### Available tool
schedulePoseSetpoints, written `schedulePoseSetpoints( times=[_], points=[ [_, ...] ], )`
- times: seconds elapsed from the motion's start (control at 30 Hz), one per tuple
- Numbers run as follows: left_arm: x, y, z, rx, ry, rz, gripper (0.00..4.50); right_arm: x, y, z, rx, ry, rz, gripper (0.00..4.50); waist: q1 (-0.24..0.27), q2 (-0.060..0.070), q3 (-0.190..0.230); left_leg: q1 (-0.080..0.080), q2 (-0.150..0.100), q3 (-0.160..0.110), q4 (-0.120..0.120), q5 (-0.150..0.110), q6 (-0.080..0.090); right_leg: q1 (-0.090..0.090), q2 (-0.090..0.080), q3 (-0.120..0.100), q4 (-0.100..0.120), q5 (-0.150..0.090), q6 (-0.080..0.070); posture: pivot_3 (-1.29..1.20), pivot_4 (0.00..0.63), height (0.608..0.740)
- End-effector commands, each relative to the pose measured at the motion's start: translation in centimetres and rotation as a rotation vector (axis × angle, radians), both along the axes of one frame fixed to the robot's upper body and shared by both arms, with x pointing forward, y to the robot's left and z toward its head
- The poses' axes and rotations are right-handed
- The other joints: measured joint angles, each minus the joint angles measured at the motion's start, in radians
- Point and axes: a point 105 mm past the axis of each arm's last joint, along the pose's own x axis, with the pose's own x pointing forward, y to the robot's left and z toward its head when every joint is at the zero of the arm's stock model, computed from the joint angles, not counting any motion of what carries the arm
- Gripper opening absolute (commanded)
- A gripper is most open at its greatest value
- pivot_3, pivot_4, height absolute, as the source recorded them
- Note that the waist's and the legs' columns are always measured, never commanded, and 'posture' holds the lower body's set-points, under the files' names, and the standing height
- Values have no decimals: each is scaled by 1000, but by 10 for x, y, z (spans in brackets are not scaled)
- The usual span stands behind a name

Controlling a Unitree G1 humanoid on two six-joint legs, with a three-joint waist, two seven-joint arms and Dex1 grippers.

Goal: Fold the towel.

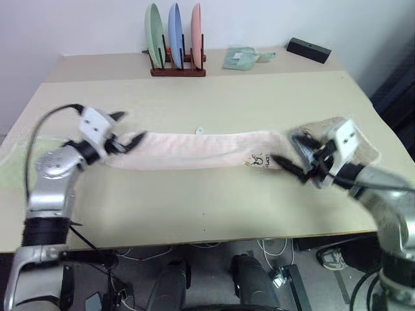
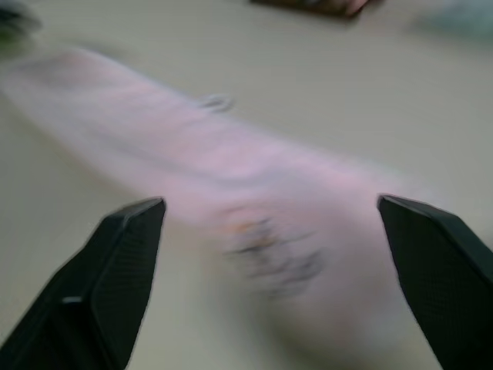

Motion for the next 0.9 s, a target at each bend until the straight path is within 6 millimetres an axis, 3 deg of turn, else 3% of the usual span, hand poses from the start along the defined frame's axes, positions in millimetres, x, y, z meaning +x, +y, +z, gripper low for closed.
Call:
schedulePoseSetpoints(
  times=[0.03, 0.27, 0.6, 0.7, 0.87, 0.9],
  points=[
    [-25, -42, 1, 7, 22, -208, 3869, -10, 5, -12, 137, 128, -112, 4478, 1, 0, 0, 0, 0, 0, 0, 0, 0, 0, 0, 0, 0, 0, 0, 0, 150, 740],
    [-63, -91, -10, -20, 110, -452, 3869, -2, 7, -48, 417, 371, -376, 4478, 11, 1, 0, 0, 0, 0, -1, 0, 0, -1, 1, 0, 0, 0, 0, 0, 150, 740],
    [-68, -89, -17, -25, 131, -428, 3869, 43, -26, -61, 717, 462, -731, 4478, 10, 1, -1, 1, 0, 0, -1, 0, 0, 0, 1, 0, 0, 0, 0, 0, 150, 740],
    [-69, -88, -18, -27, 133, -417, 3869, 50, -32, -59, 747, 454, -775, 3236, 15, 1, -1, 1, 0, 0, -1, 0, 0, 0, 1, -1, -1, 0, 0, 0, 150, 740],
    [-72, -87, -22, -31, 138, -406, 3869, 51, -38, -54, 744, 418, -803, 428, 9, 3, -1, 1, 0, 0, -2, 0, 0, 0, 1, 0, -1, 0, 0, 0, 150, 740],
    [-73, -87, -24, -33, 141, -404, 3869, 49, -42, -51, 740, 401, -817, 31, 9, 3, -2, 1, 0, 0, -2, 0, 0, 0, 1, 0, -1, 0, 0, 0, 150, 740]
  ],
)
